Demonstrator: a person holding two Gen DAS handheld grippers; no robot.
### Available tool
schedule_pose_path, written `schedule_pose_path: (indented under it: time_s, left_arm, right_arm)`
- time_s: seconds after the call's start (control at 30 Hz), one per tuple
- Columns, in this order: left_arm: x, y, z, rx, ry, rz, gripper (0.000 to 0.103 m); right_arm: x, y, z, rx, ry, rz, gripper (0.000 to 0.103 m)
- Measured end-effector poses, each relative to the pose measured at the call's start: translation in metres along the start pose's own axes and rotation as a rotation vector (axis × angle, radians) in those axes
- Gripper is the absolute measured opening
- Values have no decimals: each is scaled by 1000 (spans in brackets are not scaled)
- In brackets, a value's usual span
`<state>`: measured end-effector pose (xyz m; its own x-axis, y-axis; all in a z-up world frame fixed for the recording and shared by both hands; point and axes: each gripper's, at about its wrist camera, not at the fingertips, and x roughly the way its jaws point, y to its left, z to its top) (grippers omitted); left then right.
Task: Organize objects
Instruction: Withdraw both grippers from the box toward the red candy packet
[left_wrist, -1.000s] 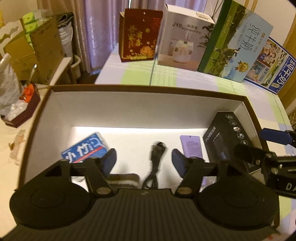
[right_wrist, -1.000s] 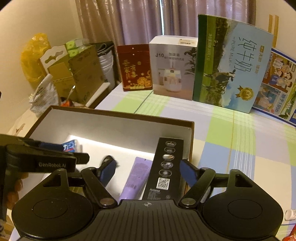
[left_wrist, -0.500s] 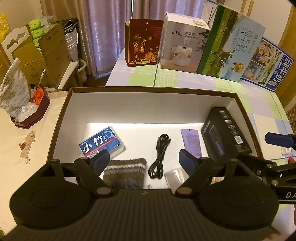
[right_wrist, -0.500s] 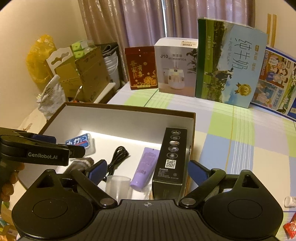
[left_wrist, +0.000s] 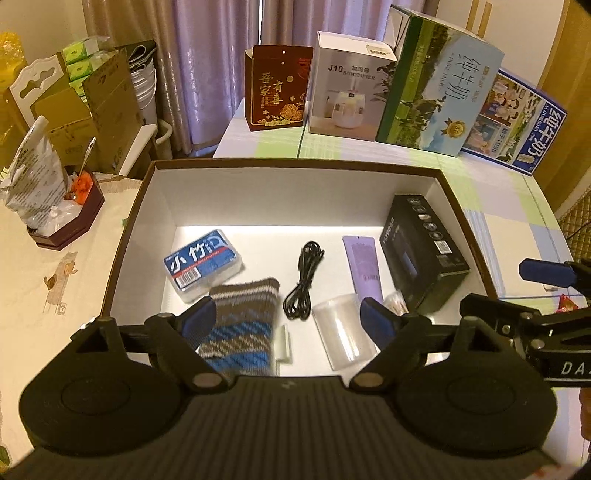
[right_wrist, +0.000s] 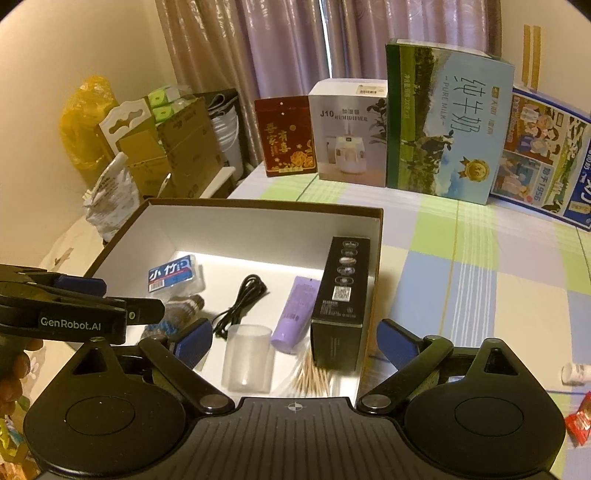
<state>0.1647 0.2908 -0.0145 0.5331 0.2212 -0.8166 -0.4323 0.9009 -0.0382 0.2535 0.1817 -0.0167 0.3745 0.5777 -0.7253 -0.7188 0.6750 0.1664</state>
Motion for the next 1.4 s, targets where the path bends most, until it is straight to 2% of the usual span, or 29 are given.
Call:
schedule_pose_path:
  time_s: [0.7,1.13,1.4]
  left_arm:
    - [-42,-37,-54,15,5,-9,84]
    - [-51,-82,-83,31,43,-30,84]
    - [-52,-124,-99,60,66,-50,84]
  right_arm:
    - [-49,-6,-47,3,21,10,94]
    - [-80,-41,-82,43,54,2,94]
    - [-102,-75,-104,69,73,-12,94]
